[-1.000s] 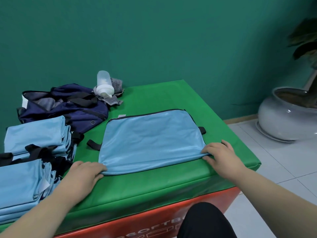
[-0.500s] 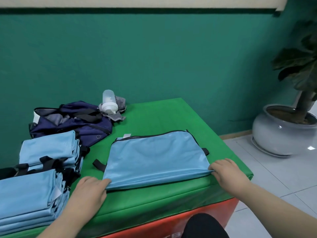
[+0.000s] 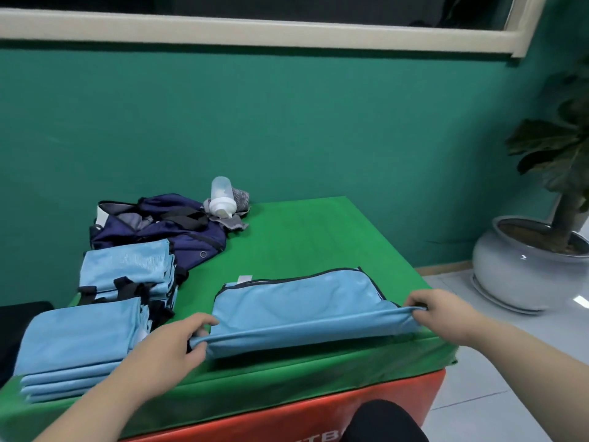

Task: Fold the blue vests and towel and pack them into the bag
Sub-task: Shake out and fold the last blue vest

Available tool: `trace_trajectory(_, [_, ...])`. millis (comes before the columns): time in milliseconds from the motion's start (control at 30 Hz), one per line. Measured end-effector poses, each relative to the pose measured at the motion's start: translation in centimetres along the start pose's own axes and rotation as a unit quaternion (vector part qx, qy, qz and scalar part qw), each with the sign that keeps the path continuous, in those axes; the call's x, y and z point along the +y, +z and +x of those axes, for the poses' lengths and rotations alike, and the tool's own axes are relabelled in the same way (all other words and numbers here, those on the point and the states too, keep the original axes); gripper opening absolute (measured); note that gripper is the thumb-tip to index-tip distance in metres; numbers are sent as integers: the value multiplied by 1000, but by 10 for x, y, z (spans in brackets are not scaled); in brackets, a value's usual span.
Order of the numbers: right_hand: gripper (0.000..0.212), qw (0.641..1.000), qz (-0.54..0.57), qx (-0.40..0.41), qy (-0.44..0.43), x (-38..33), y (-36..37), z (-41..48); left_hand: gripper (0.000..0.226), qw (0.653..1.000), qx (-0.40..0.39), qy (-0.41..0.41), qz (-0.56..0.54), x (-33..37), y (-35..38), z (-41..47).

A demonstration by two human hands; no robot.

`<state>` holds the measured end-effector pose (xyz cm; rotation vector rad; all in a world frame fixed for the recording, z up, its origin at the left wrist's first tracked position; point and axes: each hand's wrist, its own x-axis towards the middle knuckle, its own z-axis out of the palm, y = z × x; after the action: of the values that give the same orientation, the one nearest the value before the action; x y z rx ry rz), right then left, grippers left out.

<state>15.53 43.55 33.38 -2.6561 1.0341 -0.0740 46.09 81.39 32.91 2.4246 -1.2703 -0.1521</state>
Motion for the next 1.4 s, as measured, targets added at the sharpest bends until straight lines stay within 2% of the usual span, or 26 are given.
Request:
trace_trajectory(200, [18,999,17,25,28,-14,-8,46,39,1000,-2,-12,8,-3,-8,44])
trace_trajectory(400, [18,998,-38,18,46,-28,6,121,42,997,-4,-25,75,-16,1,119])
trace_trajectory(533, [21,996,-70,7,47,-28,19,164,44,986,34,-17,165,-26,13,165])
trace_trajectory(633, [31,991,-131,12,22,-30,37,182,43,972,73,10,223,-23,27,177])
trace_trajectory(733, [45,986,-158,55,-20,-44,54,175,31,964,156,106,188,-12,55,161])
trace_trajectory(800, [40,968,-188,121,-112,-58,64,159,37,963,112,164,182,2,77,149])
trace_trajectory(867, [41,944,-214,160,-192,-72,75,145,40,961,39,181,205,11,97,142])
trace_trajectory(900, [42,939,-225,152,-212,-75,81,141,42,960,9,171,223,12,105,142])
trace_trajectory(1000, [67,961,-222,13,-164,-81,89,137,56,967,-60,92,231,11,112,147])
trace_trajectory(1067, [85,968,-205,-46,-135,-74,91,140,78,971,-79,76,213,6,115,149])
trace_trajectory(1167, [92,974,-179,-74,-121,-63,92,144,111,975,-109,27,191,-2,117,148])
trace_trajectory(1400, [94,976,-162,-85,-115,-51,92,149,99,979,-80,1,186,-10,119,152])
